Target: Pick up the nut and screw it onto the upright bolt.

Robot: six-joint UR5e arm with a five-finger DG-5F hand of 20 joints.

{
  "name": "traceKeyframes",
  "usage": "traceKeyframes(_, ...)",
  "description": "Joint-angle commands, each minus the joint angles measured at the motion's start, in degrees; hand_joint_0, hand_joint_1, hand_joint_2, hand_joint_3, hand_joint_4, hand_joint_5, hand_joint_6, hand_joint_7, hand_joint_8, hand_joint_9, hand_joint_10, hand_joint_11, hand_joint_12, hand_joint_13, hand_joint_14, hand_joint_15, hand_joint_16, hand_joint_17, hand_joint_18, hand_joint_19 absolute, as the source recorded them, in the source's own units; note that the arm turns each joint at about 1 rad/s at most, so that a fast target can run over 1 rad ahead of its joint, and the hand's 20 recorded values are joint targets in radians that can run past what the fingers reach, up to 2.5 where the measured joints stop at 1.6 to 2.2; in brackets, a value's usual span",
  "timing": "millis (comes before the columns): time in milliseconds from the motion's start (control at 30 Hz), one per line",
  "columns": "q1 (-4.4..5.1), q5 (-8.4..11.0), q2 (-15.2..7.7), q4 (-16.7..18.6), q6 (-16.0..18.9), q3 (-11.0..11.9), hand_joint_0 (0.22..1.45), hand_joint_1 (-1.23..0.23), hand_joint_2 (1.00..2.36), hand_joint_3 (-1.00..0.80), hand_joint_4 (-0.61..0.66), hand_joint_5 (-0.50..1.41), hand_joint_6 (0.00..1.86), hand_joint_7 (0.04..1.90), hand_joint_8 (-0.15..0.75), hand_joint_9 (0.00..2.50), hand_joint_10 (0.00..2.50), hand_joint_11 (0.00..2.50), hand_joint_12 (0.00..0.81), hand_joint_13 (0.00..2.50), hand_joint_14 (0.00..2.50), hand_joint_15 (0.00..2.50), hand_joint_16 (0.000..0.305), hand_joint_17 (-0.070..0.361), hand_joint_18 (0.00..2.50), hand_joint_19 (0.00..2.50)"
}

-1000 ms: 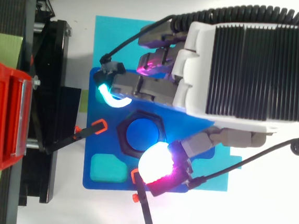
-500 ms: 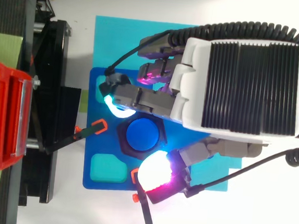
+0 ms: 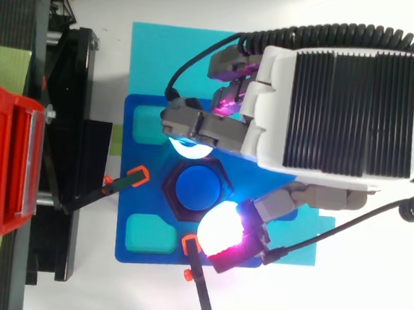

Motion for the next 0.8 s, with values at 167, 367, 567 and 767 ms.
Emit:
traceKeyframes(167,-0.94,-0.22,0.1,-1.7,-0.1,0.0,0.54,-0.37,1.0,-0.5,0.07,0.11,0.53,1.38,0.222,1.79,0.0,0.08,0.104,1.32,0.0,0.03,0.011,0.024,1.13,0.29)
traceKeyframes(367,-2.43,-1.1,0.1,-3.9,-0.8,0.8,0.54,-0.39,1.0,-0.5,0.08,0.11,0.54,1.32,0.21,1.91,0.01,0.15,0.11,1.42,0.0,0.04,0.009,0.02,1.25,0.36)
traceKeyframes(567,-3.4,-2.24,0.1,-5.7,-1.6,2.5,0.54,-0.37,1.0,-0.5,0.09,0.08,0.5,1.32,0.245,1.83,0.01,0.19,0.127,1.35,0.0,0.04,0.013,0.029,1.13,0.32)
traceKeyframes(767,-4.19,-2.94,0.1,-8.0,-2.5,5.3,0.53,-0.36,1.0,-0.5,0.21,0.0,0.51,1.06,0.244,1.61,0.01,0.15,0.139,1.23,0.0,0.03,0.016,0.035,1.02,0.31)
